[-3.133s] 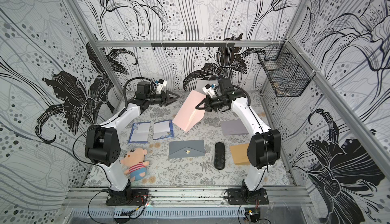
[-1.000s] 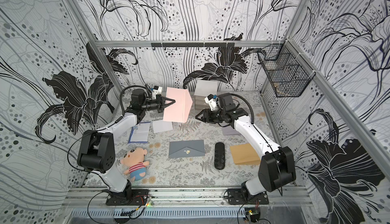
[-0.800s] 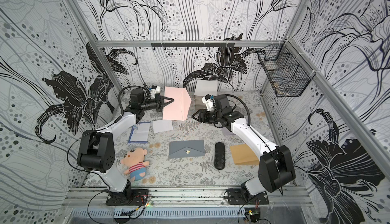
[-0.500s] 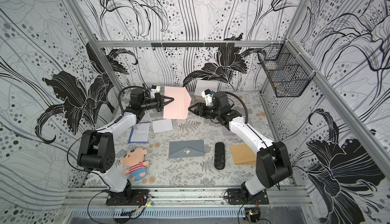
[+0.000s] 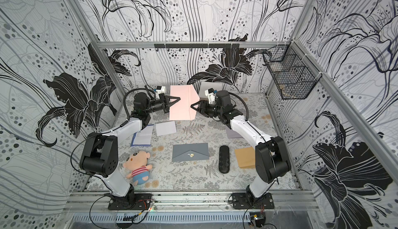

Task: Take the letter paper out of the envelope
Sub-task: Pick up the envelope from the envelope.

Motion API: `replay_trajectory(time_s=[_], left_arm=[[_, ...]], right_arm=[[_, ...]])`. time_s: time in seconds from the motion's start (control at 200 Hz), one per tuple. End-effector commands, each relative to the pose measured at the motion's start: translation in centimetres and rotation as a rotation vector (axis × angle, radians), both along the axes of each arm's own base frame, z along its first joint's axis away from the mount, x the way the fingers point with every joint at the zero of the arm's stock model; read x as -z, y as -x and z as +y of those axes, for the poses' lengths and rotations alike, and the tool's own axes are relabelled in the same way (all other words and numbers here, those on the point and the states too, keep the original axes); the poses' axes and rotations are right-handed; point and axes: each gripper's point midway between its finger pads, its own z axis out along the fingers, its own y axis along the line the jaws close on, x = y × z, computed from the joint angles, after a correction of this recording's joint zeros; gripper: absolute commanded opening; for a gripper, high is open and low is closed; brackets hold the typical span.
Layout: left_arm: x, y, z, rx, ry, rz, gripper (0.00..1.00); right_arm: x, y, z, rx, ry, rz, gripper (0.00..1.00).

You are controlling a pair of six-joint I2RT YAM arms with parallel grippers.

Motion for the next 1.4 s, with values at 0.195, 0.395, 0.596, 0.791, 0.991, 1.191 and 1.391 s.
replay_trajectory(time_s=[0.195, 0.395, 0.596, 0.791, 0.991, 1.191, 1.391], left_arm=[[-2.3, 0.5, -1.3, 0.03, 0.062, -0.069, 0.0], [-2.7, 0.3, -1.6, 0.032, 0.085, -0.074, 0.0], [-2.4, 0.3, -1.5, 0.027, 0.074, -0.073, 0.0], [-1.8, 0.1, -1.9, 0.021, 0.057, -0.067, 0.0], [-0.7, -0.1, -2.1, 0.01, 0.029, -0.039, 0.06], [0.5, -0.2, -1.4, -0.059, -0.073, -0.003, 0.42], [1.4, 0.2, 0.8, -0.214, -0.337, 0.026, 0.59]], right_arm=[[0.3, -0.2, 1.3, -0.056, -0.11, 0.036, 0.56], [-0.3, 0.6, 1.6, -0.079, -0.158, 0.04, 0.55], [-0.9, 1.5, 1.5, -0.096, -0.204, 0.059, 0.53], [-2.6, 2.5, 1.8, -0.098, -0.285, 0.075, 0.4], [-3.5, 2.8, 1.3, -0.045, -0.268, 0.067, 0.0], [-2.5, 3.1, -1.0, 0.063, -0.073, 0.013, 0.0], [-2.0, 3.3, -3.6, 0.15, 0.164, -0.083, 0.0]])
